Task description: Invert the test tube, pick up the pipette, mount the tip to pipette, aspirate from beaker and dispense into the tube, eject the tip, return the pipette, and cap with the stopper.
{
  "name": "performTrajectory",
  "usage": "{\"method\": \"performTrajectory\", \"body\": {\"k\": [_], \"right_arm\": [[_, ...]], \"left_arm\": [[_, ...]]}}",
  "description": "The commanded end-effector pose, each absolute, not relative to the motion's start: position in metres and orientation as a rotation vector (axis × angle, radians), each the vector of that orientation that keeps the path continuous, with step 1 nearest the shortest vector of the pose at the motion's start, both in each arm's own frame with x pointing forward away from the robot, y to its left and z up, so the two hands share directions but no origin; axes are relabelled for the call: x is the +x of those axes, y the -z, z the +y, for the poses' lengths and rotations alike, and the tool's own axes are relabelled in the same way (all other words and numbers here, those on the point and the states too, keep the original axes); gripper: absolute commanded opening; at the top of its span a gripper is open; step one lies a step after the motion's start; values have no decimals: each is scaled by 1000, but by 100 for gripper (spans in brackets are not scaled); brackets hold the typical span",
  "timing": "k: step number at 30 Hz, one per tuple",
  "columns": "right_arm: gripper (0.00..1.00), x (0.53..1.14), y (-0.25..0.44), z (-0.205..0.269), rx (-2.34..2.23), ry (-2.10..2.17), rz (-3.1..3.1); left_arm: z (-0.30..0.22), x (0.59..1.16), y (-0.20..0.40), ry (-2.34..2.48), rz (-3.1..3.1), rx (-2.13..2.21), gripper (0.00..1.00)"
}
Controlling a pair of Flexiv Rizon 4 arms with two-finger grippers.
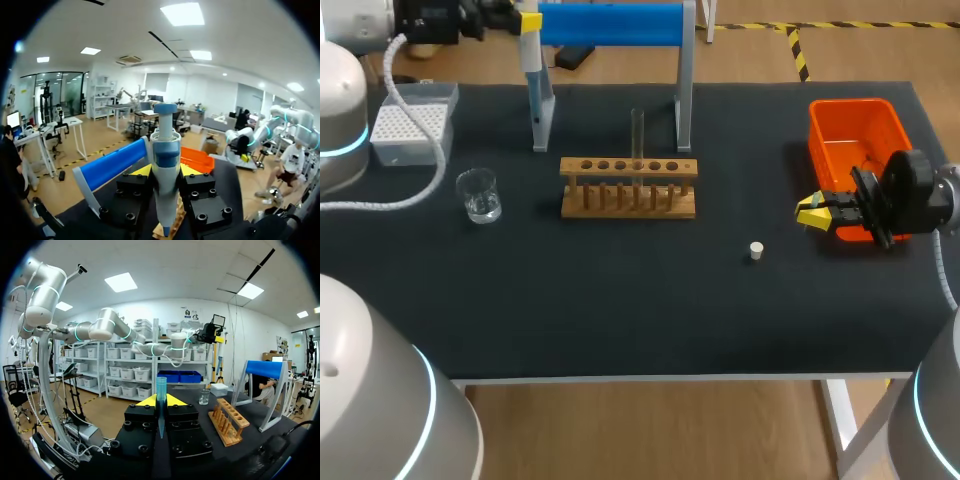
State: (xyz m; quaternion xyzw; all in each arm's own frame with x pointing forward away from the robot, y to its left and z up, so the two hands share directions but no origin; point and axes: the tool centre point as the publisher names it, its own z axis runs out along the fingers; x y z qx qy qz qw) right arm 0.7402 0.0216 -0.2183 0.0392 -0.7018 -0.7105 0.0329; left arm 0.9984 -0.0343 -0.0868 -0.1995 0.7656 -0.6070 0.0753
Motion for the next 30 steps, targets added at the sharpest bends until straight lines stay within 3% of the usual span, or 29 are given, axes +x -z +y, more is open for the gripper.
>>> {"method": "performTrajectory", "body": {"k": [1,11,21,30], "right_arm": [[0,740,219,21,122,2186,-2160],[0,740,219,21,122,2186,-2160],[0,740,219,21,122,2186,-2160],[0,740,219,21,122,2186,-2160]], "left_arm": [[-32,1003,86,1997,2457,-382,0],[-44,971,78,1943,2406,-388,0],[-93,911,68,1895,2253,-413,0],[-129,895,56,1917,2189,-397,0]]}}
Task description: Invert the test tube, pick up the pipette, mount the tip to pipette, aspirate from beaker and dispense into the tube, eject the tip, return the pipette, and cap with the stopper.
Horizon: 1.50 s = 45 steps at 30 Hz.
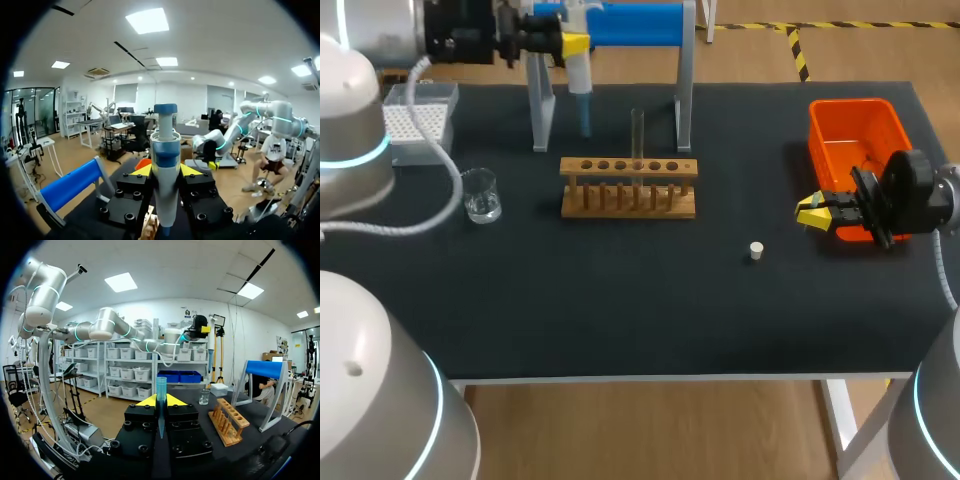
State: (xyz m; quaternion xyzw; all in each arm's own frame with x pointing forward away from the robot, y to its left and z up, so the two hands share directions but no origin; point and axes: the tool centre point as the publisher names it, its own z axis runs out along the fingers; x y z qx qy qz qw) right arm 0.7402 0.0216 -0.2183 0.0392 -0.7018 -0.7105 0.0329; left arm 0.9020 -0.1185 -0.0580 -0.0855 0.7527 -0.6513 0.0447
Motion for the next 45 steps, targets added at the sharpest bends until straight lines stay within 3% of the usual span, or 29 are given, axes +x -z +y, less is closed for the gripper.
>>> {"method": "performTrajectory", "body": {"k": [1,23,45], "right_arm": [[0,740,219,21,122,2186,-2160],[0,740,219,21,122,2186,-2160],[0,740,219,21,122,2186,-2160]], "left_arm": [[-132,893,53,1925,2181,-393,0],[-194,875,12,1898,2228,-356,0],[-207,870,13,1901,2318,-239,0]]}}
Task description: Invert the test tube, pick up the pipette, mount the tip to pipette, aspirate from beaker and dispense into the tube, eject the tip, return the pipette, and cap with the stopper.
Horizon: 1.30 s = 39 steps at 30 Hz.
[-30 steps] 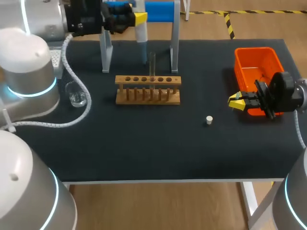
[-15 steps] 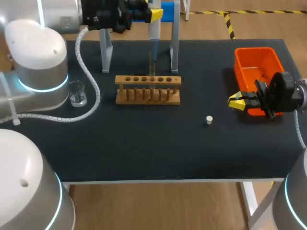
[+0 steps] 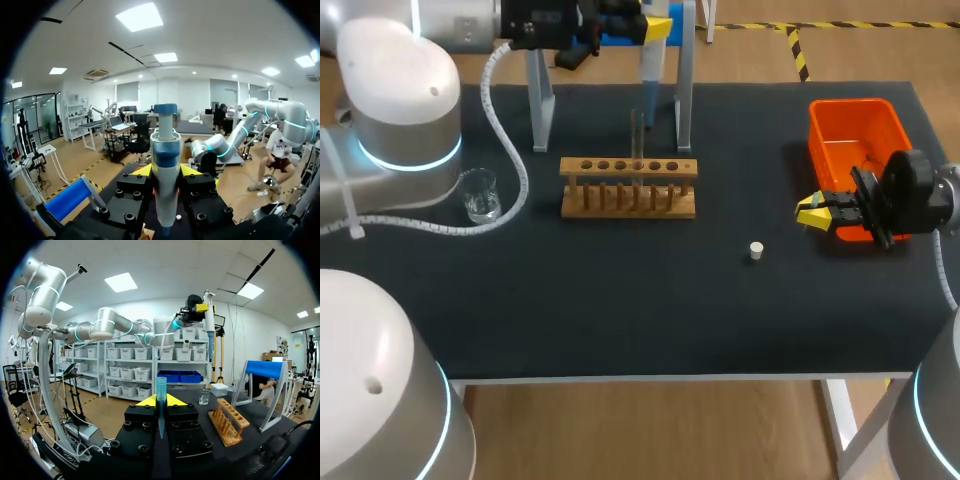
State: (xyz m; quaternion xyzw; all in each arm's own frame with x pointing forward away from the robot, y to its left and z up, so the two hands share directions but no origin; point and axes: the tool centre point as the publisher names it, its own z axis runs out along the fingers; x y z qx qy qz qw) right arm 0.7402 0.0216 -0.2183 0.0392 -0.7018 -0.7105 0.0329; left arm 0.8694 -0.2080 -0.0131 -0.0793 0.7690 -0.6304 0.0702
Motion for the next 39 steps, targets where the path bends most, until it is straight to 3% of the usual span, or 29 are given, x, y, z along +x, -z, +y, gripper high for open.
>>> {"method": "performTrajectory", "body": {"k": [1,39], "right_arm": [[0,740,219,21,122,2186,-2160],[0,740,219,21,122,2186,-2160]], "left_arm": [[-206,870,13,1901,2318,-240,0],[-205,869,12,1922,2289,-235,0]]}}
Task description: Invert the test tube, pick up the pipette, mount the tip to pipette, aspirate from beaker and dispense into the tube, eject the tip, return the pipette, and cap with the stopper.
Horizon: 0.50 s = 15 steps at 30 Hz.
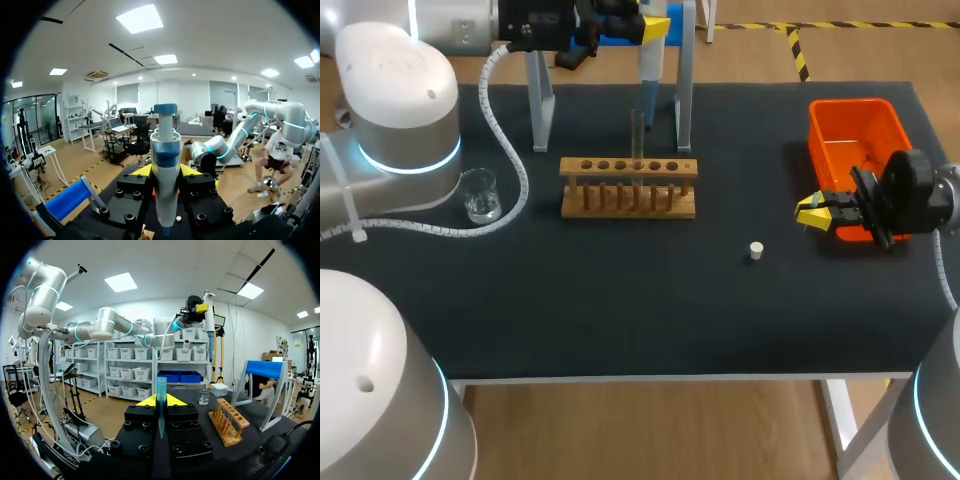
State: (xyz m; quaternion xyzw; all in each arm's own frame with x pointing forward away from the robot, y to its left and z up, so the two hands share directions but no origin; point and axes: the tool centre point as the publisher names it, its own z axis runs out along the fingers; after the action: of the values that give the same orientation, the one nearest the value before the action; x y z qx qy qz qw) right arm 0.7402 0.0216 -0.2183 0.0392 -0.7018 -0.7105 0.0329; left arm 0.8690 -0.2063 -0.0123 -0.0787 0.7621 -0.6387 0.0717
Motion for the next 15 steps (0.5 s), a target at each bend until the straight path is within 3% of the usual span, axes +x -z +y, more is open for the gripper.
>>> {"method": "performTrajectory", "body": {"k": [1,15], "right_arm": [[0,740,219,21,122,2186,-2160],[0,759,219,47,118,2153,-2160]], "left_arm": [[-205,869,12,1922,2289,-235,0],[-205,869,12,1922,2289,-235,0]]}}
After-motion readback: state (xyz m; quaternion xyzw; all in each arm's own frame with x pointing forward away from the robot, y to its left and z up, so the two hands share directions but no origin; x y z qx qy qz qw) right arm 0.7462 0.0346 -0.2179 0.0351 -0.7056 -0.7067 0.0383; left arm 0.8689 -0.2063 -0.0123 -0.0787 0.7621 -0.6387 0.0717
